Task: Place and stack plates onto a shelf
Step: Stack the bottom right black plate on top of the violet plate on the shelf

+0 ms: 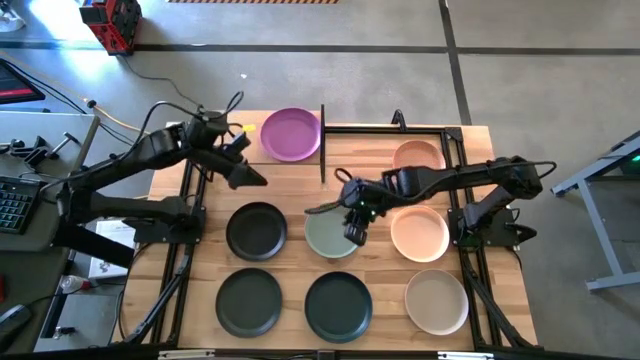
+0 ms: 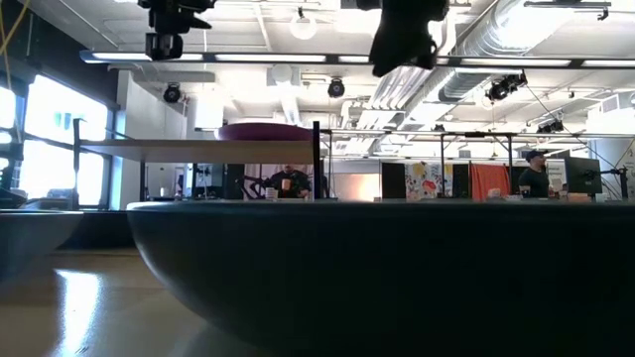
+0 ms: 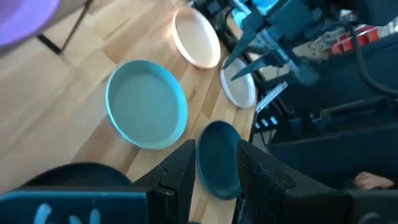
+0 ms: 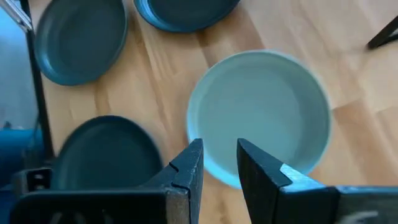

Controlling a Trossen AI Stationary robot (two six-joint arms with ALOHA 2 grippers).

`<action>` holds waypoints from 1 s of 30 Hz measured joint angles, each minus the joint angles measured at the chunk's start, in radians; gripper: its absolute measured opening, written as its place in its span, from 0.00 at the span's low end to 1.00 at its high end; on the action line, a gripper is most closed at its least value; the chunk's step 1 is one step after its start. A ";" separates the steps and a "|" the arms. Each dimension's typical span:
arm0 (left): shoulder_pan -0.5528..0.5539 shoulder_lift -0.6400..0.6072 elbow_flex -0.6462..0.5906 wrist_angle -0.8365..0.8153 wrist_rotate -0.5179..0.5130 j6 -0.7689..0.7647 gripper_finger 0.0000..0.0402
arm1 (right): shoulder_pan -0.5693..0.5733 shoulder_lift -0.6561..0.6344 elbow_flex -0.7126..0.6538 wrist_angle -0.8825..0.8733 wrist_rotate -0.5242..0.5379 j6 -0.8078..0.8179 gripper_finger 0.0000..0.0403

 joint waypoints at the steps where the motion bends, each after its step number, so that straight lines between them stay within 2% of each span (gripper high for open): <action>1: -0.013 0.000 0.000 0.001 -0.006 -0.002 0.26 | 0.012 0.000 0.000 -0.001 0.002 0.028 0.21; 8: -0.080 0.000 0.000 -0.033 -0.006 -0.001 0.26 | 0.114 0.040 -0.005 -0.015 -0.004 0.131 0.21; 16: -0.161 0.000 0.000 -0.197 -0.004 0.060 0.26 | 0.239 0.152 -0.005 0.037 -0.001 0.257 0.21; 21: -0.215 0.000 0.000 -0.279 -0.005 0.106 0.26 | 0.290 0.207 -0.005 0.087 0.007 0.265 0.21; 24: -0.250 0.000 0.000 -0.293 -0.008 0.130 0.26 | 0.309 0.217 -0.005 0.098 0.049 0.266 0.21; 28: -0.285 0.000 0.000 -0.293 -0.010 0.157 0.26 | 0.331 0.217 -0.005 0.098 0.155 0.265 0.21; 30: -0.295 0.000 0.000 -0.293 -0.011 0.165 0.26 | 0.335 0.217 -0.005 0.097 0.161 0.264 0.21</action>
